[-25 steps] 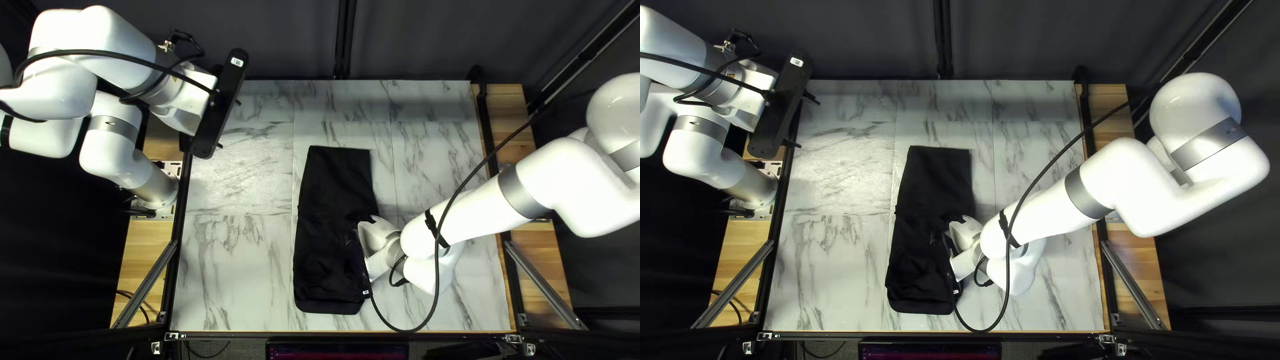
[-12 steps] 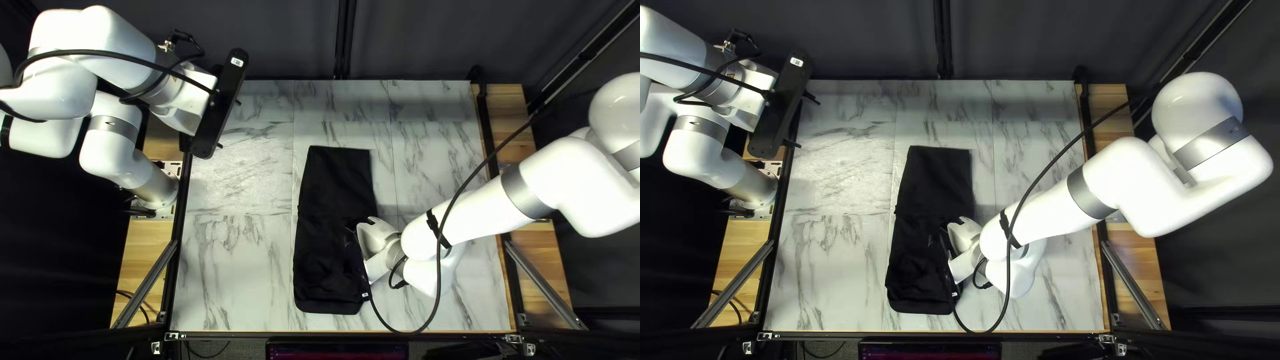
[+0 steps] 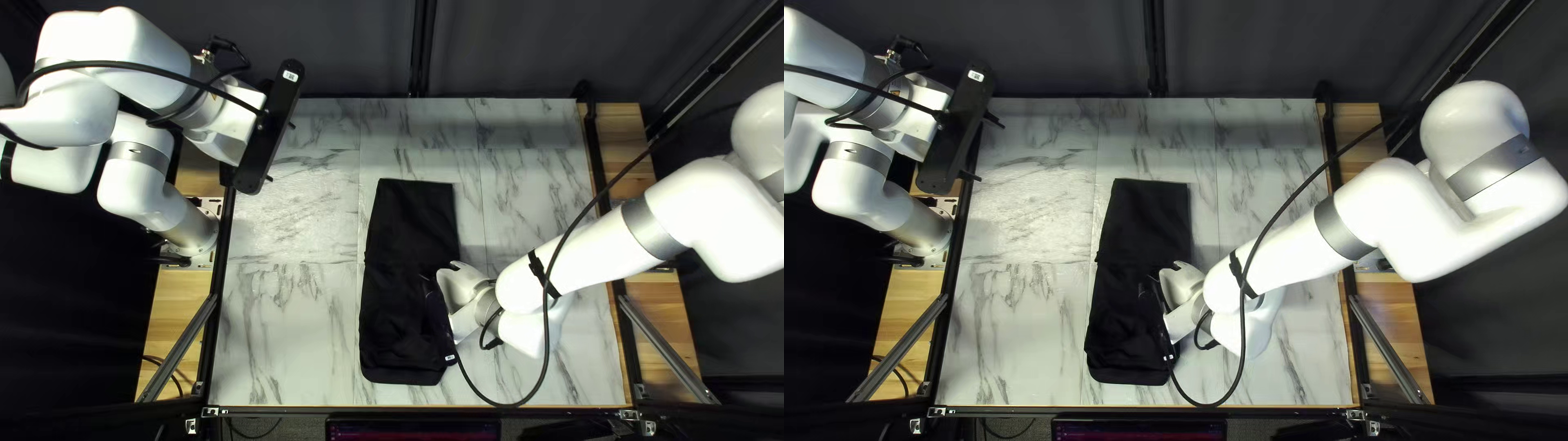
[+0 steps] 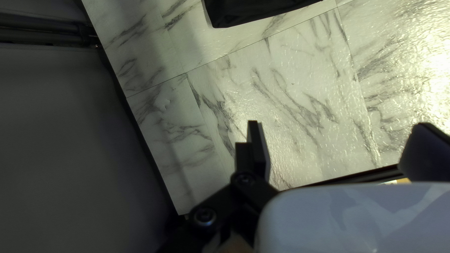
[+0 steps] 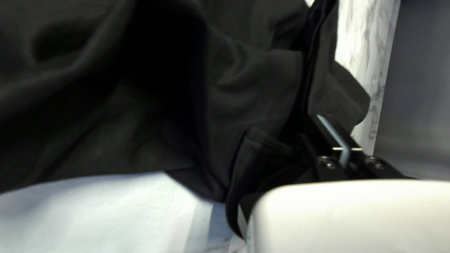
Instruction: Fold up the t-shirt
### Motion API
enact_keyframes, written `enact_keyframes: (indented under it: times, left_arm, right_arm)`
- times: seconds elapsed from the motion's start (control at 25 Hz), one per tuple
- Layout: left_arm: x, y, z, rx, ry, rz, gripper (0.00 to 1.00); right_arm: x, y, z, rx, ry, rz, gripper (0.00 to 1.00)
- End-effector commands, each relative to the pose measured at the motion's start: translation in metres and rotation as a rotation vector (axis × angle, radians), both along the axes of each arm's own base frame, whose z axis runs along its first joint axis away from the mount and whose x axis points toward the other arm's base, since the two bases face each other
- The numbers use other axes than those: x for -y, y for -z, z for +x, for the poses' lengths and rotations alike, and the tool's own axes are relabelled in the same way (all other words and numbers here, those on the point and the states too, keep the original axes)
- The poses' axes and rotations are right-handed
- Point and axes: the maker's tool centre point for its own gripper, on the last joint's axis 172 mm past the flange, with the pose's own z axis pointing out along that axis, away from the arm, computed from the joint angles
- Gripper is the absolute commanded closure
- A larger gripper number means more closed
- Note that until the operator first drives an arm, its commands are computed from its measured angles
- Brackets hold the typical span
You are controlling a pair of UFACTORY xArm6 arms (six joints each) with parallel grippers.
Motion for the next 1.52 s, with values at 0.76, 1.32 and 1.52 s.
enact_keyframes:
  times: [0.76, 1.32, 1.52]
  left_arm:
    - [0.000, 0.000, 0.000, 0.000, 0.000, 0.000, 0.00]
    - [0.000, 0.000, 0.000, 0.000, 0.000, 0.000, 0.00]
    - [0.000, 0.000, 0.000, 0.000, 0.000, 0.000, 0.00]
  right_arm:
    - [-0.008, -0.007, 0.026, 0.065, -0.039, 0.006, 1.00]
    - [-0.016, -0.038, -0.011, 0.059, -0.023, 0.001, 0.00]
    - [-0.005, -0.030, -0.013, 0.051, 0.022, -0.006, 0.00]
